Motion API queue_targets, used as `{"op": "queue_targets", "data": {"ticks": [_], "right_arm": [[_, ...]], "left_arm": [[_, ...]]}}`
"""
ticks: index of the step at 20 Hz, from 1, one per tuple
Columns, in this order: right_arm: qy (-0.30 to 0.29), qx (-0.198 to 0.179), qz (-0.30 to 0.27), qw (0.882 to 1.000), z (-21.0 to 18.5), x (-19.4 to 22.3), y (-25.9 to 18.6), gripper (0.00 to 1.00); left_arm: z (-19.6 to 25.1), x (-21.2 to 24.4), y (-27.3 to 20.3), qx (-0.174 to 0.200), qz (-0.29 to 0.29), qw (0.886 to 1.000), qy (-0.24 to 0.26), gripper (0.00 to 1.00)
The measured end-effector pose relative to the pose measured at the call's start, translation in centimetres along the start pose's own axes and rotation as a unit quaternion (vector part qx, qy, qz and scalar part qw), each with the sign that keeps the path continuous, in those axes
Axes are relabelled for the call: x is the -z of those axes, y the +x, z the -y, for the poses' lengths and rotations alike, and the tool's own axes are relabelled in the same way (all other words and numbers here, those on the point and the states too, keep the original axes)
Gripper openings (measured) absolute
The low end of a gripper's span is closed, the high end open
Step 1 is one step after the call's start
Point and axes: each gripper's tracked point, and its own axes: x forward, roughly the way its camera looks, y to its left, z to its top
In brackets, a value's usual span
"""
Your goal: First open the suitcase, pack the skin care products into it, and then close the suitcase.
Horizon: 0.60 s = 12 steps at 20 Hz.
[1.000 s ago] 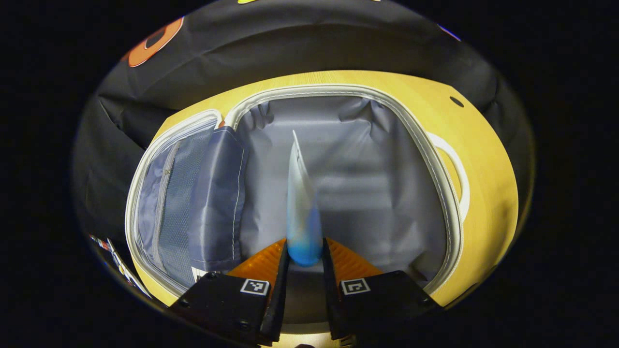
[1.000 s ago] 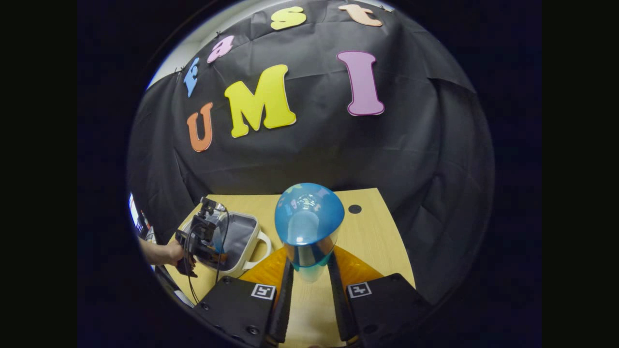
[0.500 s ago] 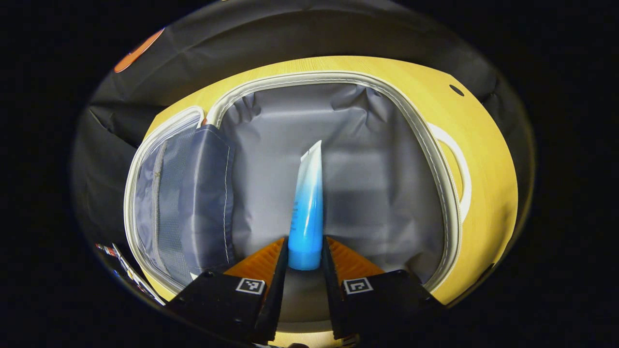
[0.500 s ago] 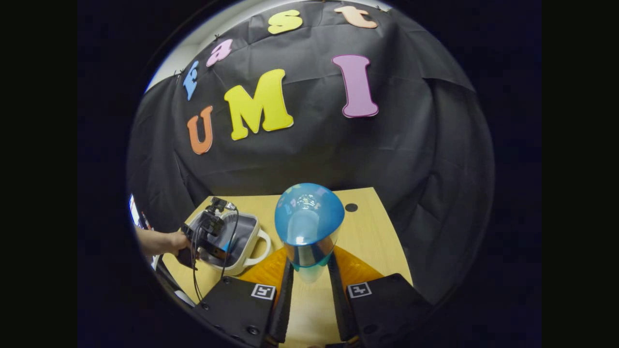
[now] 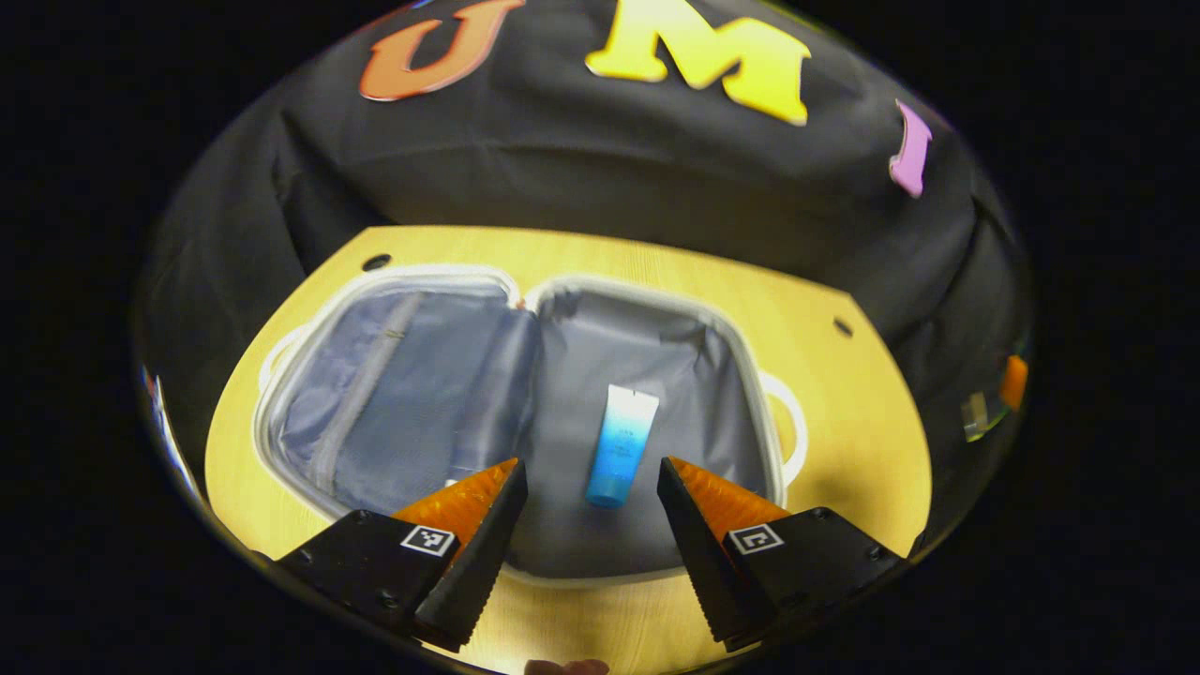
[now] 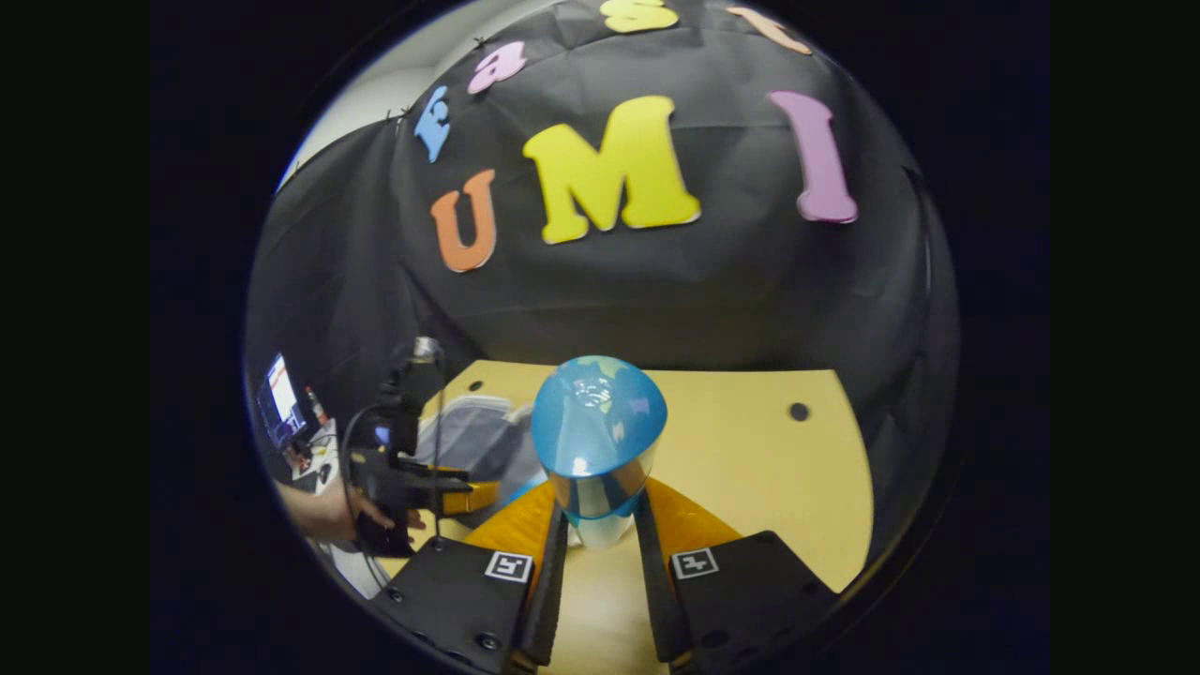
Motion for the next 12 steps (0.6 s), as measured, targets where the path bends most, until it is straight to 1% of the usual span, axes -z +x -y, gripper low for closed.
{"op": "queue_targets", "data": {"ticks": [1,2,4,6,8,10,11,12], "right_arm": [[0.012,-0.013,-0.023,1.0,-1.4,1.0,2.8,0.37],[0.021,-0.017,-0.047,0.999,-2.7,2.5,5.3,0.37],[0.033,-0.006,-0.099,0.994,-4.1,5.8,9.9,0.37],[0.056,0.016,-0.142,0.988,-4.5,9.1,13.6,0.37],[0.085,0.042,-0.167,0.981,-4.4,12.0,15.7,0.37],[0.108,0.069,-0.187,0.974,-4.0,14.1,17.3,0.37],[0.12,0.073,-0.193,0.971,-4.0,14.6,17.5,0.37],[0.12,0.08,-0.191,0.971,-4.1,14.2,18.1,0.37]], "left_arm": [[-0.7,-0.8,-2.0,0.0,0.034,0.999,-0.009,0.9],[-1.9,-1.5,-4.0,-0.007,0.068,0.998,-0.009,1.0],[-4.4,-1.8,-6.7,-0.026,0.109,0.994,0.0,0.98],[-6.1,-0.6,-8.5,-0.035,0.113,0.993,-0.002,0.98],[-7.9,0.8,-9.5,-0.042,0.104,0.993,-0.02,0.98],[-8.5,1.7,-10.5,-0.028,0.102,0.994,-0.032,0.98],[-8.6,1.8,-10.7,-0.021,0.102,0.994,-0.034,0.98],[-8.9,2.0,-10.9,-0.017,0.101,0.994,-0.031,0.98]]}}
